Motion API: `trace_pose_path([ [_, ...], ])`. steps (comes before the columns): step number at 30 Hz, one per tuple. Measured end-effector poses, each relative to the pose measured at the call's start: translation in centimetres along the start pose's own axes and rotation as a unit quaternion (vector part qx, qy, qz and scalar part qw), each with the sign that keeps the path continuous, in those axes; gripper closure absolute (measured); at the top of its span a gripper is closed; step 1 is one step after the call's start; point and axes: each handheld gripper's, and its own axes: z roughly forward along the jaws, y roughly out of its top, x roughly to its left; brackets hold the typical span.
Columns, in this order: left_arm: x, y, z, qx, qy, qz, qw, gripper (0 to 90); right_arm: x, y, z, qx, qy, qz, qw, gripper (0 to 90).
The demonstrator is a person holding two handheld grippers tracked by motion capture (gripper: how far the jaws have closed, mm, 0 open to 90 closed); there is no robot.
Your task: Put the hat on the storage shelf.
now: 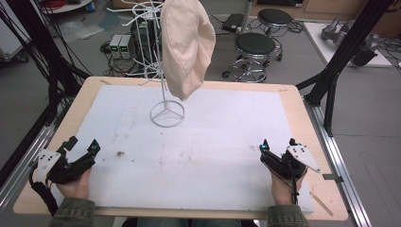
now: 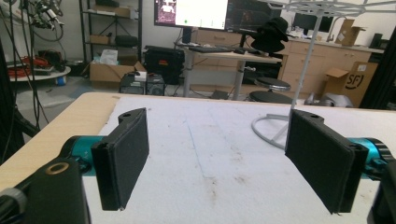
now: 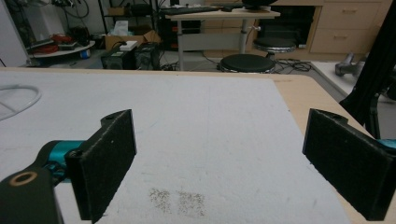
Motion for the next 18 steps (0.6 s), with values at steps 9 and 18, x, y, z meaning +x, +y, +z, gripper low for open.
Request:
trace_pose_path([
  [9,-0.04,0.04,-0.11,-0.002,-0.002,-0.003,1.0000,21.9,-0.24,0.04,-0.10,-0.001,0.000,0.012,0.9999,8.9],
  [18,-0.06,0.08,-0.17,0.000,-0.004,0.000,1.0000,22.0,-0.30,0.06,-0.15,-0.002,0.000,0.014,0.9999,8.9],
])
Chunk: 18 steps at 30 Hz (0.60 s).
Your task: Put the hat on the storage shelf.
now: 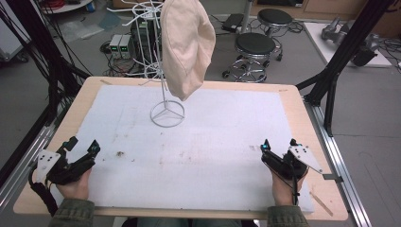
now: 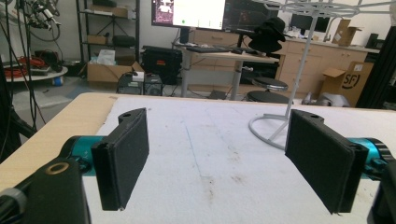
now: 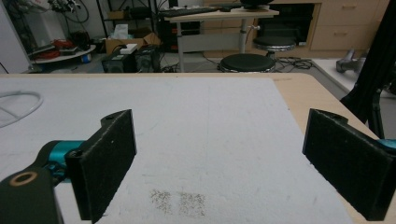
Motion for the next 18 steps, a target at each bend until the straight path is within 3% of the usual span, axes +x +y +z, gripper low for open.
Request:
trace_pose_path([
  [18,0.02,-0.05,0.09,0.002,-0.003,-0.002,1.0000,22.0,0.06,-0.13,0.21,0.014,0.006,0.002,0.9999,8.9],
])
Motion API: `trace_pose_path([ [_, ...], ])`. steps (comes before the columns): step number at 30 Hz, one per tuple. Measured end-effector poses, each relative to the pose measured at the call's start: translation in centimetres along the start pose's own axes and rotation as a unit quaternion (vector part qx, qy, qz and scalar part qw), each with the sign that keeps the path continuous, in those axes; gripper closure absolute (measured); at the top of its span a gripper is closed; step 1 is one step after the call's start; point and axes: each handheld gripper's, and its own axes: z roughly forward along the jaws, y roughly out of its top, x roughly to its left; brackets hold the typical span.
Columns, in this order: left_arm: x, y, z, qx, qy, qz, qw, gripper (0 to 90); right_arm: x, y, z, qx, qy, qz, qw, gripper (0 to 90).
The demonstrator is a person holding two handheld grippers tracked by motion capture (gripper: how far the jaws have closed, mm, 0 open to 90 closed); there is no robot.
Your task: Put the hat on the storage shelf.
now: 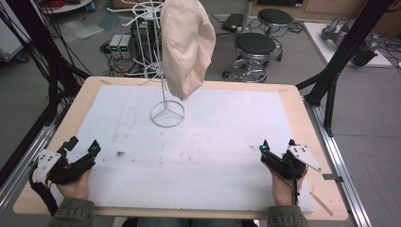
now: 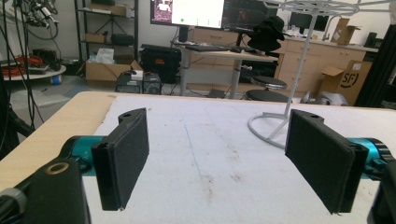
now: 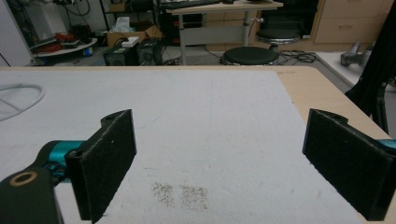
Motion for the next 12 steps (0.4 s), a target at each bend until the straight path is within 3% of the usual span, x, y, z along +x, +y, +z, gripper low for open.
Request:
trace_pose_path([
  [12,0.06,0.00,0.06,0.000,0.000,0.000,1.0000,22.0,0.01,-0.05,0.08,0.006,0.003,0.001,1.0000,8.9],
])
